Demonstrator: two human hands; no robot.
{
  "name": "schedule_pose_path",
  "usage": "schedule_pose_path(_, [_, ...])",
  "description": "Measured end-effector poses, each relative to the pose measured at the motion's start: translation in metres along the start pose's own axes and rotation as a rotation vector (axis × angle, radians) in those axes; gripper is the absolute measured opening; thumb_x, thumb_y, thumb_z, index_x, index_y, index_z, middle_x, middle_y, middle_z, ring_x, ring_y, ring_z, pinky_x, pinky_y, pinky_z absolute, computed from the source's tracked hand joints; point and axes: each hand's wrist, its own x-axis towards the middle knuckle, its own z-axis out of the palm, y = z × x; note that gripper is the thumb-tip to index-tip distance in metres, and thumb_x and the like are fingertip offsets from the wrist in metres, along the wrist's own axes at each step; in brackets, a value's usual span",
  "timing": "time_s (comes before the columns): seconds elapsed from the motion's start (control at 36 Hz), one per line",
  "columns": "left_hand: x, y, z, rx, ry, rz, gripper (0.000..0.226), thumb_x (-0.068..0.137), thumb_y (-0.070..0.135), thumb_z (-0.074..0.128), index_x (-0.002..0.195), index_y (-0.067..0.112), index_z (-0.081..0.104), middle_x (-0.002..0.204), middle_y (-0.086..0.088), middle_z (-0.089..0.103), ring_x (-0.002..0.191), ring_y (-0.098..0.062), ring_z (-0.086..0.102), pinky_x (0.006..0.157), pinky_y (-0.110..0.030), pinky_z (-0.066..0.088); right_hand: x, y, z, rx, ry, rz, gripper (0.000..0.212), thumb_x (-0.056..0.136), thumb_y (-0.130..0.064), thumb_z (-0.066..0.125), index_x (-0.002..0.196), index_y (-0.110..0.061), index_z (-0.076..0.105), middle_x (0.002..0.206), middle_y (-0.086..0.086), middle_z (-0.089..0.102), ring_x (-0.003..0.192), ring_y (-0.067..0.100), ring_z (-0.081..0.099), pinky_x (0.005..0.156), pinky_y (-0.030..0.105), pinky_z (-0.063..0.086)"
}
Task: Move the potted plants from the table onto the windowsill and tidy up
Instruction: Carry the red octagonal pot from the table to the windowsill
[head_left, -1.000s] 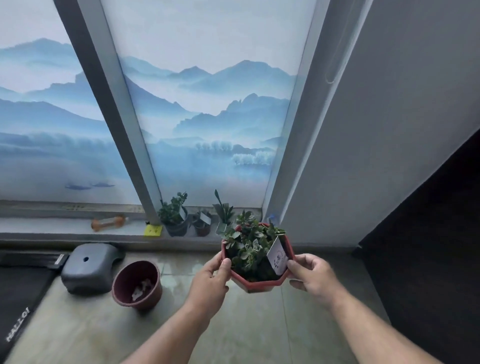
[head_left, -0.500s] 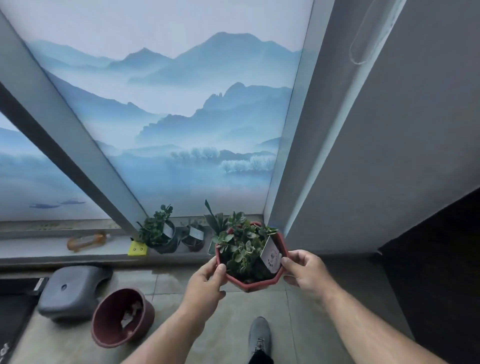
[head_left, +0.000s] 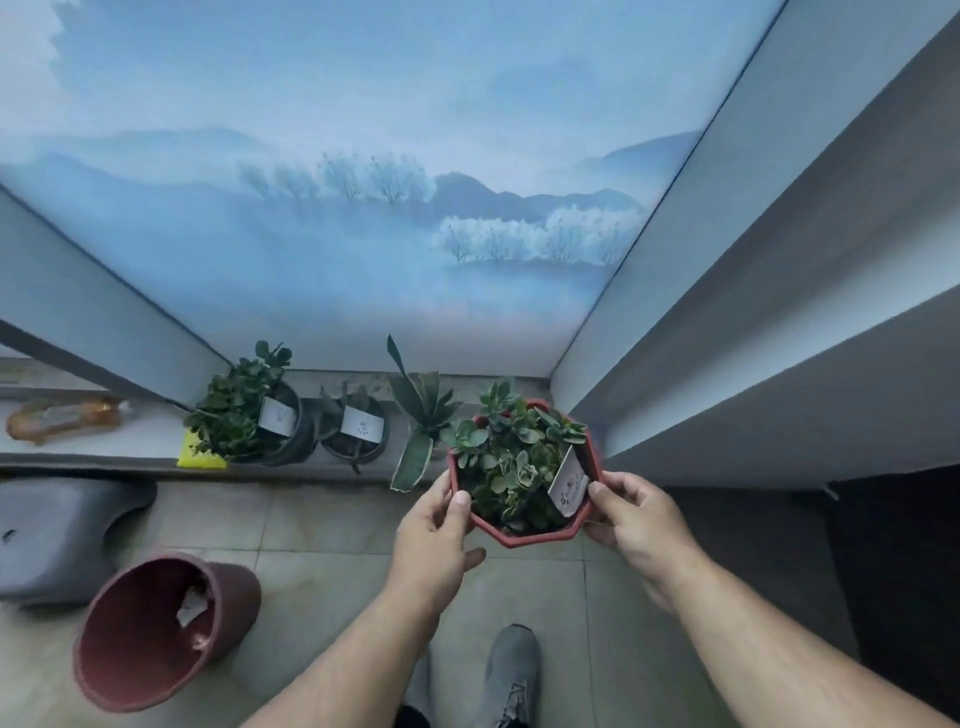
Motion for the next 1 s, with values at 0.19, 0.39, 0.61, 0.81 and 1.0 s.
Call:
schedule_pose_path(0.19, [0.105, -0.078, 0.014, -0.076, 0.033, -0.061, 0.036, 0.105, 0.017, 0.047, 0.126, 0.045, 0.055, 0.118, 0.015, 0.069, 0.113, -0.01, 0.065, 0.083, -0.037, 0.06, 0.109, 0.062, 0.024, 0.086, 0.073, 0.095, 0.02, 0.104, -0.011, 0.054, 0.118, -0.006, 0.068, 0.105, 0.014, 0.076, 0.091, 0.023, 0.071, 0.078, 0.034, 0.058])
schedule_pose_path(0.39, [0.18, -0.134, 0.024, -0.134, 0.072, -0.064, 0.036, 0.106, 0.014, 0.046, 0.123, 0.042, 0.059, 0.12, 0.016, 0.067, 0.113, -0.009, 0.065, 0.083, -0.034, 0.058, 0.182, 0.098, 0.047, 0.169, 0.134, 0.144, 0.024, 0.106, -0.008, 0.047, 0.119, -0.011, 0.066, 0.099, 0.009, 0.075, 0.084, 0.019, 0.069, 0.073, 0.032, 0.055])
schedule_pose_path(0.61, [0.247, -0.169, 0.027, -0.156, 0.109, -0.044, 0.037, 0.106, 0.015, 0.046, 0.137, 0.032, 0.058, 0.127, 0.007, 0.069, 0.116, -0.014, 0.066, 0.083, -0.032, 0.058, 0.254, 0.129, 0.064, 0.041, 0.177, 0.134, 0.035, 0.104, -0.003, 0.047, 0.087, -0.025, 0.069, 0.103, 0.004, 0.076, 0.111, 0.028, 0.069, 0.107, 0.05, 0.051])
schedule_pose_path(0.81, [0.282, -0.182, 0.03, -0.137, 0.092, -0.029, 0.036, 0.107, 0.016, 0.044, 0.136, 0.03, 0.058, 0.127, 0.008, 0.069, 0.115, -0.01, 0.066, 0.088, -0.033, 0.058, 0.285, 0.146, 0.071, 0.017, 0.206, 0.14, 0.033, 0.104, -0.004, 0.048, 0.095, -0.028, 0.07, 0.105, -0.001, 0.076, 0.106, 0.02, 0.07, 0.104, 0.044, 0.054])
schedule_pose_path(1.0, [0.303, -0.192, 0.036, -0.15, 0.134, -0.058, 0.038, 0.106, 0.014, 0.045, 0.141, 0.027, 0.056, 0.126, 0.005, 0.07, 0.111, -0.008, 0.068, 0.094, -0.041, 0.058, 0.299, 0.157, 0.081, 0.014, 0.326, 0.054, 0.031, 0.105, -0.008, 0.048, 0.118, -0.021, 0.072, 0.092, -0.012, 0.07, 0.082, 0.001, 0.06, 0.069, 0.013, 0.042])
